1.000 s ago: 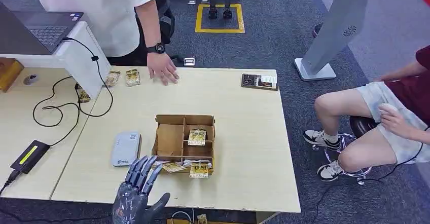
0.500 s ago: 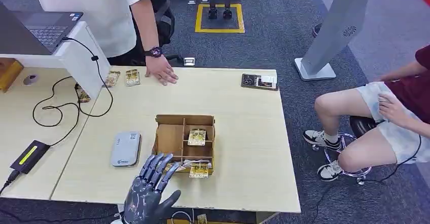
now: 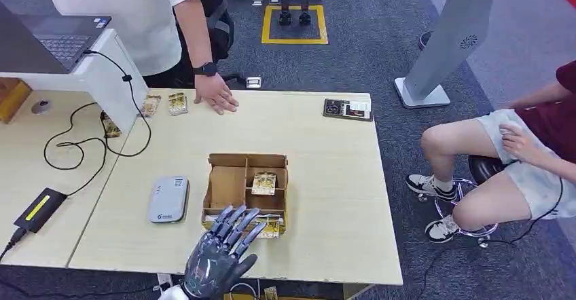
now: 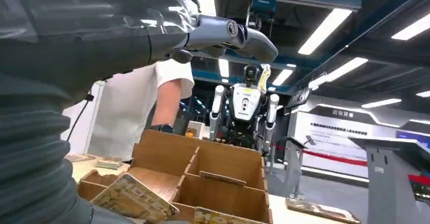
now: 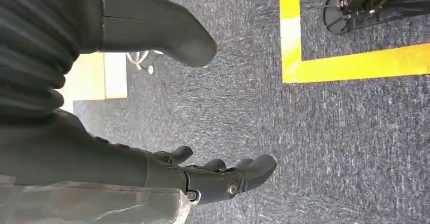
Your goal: Pass the card to the sensor for recognition and then transmit it.
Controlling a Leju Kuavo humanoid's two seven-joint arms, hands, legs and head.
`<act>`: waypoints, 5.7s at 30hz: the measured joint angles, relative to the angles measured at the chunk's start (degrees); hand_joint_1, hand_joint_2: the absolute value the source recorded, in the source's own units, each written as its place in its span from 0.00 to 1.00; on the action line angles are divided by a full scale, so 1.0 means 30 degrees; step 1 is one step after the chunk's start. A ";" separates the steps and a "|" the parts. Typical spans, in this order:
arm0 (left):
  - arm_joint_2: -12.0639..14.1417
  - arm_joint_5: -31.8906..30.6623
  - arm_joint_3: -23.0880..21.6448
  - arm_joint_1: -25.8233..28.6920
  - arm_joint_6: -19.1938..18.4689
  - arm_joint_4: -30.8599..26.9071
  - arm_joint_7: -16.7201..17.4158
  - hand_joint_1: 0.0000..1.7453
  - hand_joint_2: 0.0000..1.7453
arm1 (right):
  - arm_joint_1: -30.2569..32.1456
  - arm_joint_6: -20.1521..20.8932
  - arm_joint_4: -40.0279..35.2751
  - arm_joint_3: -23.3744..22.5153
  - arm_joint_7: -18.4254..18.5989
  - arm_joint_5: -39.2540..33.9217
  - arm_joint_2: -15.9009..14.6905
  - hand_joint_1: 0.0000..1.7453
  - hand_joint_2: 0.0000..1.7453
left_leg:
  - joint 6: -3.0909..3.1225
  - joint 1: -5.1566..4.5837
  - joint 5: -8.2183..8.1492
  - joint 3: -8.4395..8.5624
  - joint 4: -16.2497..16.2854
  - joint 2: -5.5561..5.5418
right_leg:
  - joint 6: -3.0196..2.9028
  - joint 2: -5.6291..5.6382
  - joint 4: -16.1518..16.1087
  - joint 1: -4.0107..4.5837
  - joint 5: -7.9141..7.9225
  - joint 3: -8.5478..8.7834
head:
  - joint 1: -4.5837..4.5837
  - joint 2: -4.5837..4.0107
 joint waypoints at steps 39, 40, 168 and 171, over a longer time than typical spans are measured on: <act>0.2725 -0.1013 -0.6440 -0.3894 -0.1552 0.4109 1.1708 0.00 1.00 | -0.0071 0.0299 0.0269 0.0095 0.0343 0.0000 -0.0095 0.00 1.00 | 0.0000 0.0000 0.0002 -0.0003 0.0000 -0.0001 | -0.0001 0.0003 0.0001 -0.0001 0.0002 -0.0002 | 0.0007 0.0000; 0.2783 -0.1013 -0.6535 -0.3979 -0.1654 0.4204 1.1926 0.00 1.00 | -0.0082 0.0306 0.0269 0.0102 0.0371 0.0000 -0.0095 0.00 1.00 | 0.0000 0.0000 0.0002 -0.0004 0.0001 -0.0002 | -0.0001 0.0002 0.0001 0.0000 0.0002 -0.0002 | -0.0001 0.0000; 0.1399 -0.2273 -0.1442 -0.2004 -0.0015 0.2193 1.0140 0.00 1.00 | -0.0111 0.0408 -0.0962 0.0131 0.0393 0.0000 0.0649 0.00 1.00 | -0.0001 0.0000 0.0001 -0.0002 0.0000 0.0001 | -0.0001 0.0003 0.0002 0.0000 0.0000 -0.0006 | 0.0000 0.0000; 0.1428 -0.2273 -0.1449 -0.2010 -0.0015 0.2207 1.0148 0.00 1.00 | -0.0114 0.0408 -0.0955 0.0131 0.0393 0.0000 0.0649 0.00 1.00 | -0.0001 0.0000 0.0002 -0.0002 0.0000 0.0001 | -0.0001 0.0003 0.0002 0.0000 0.0000 -0.0005 | 0.0000 0.0000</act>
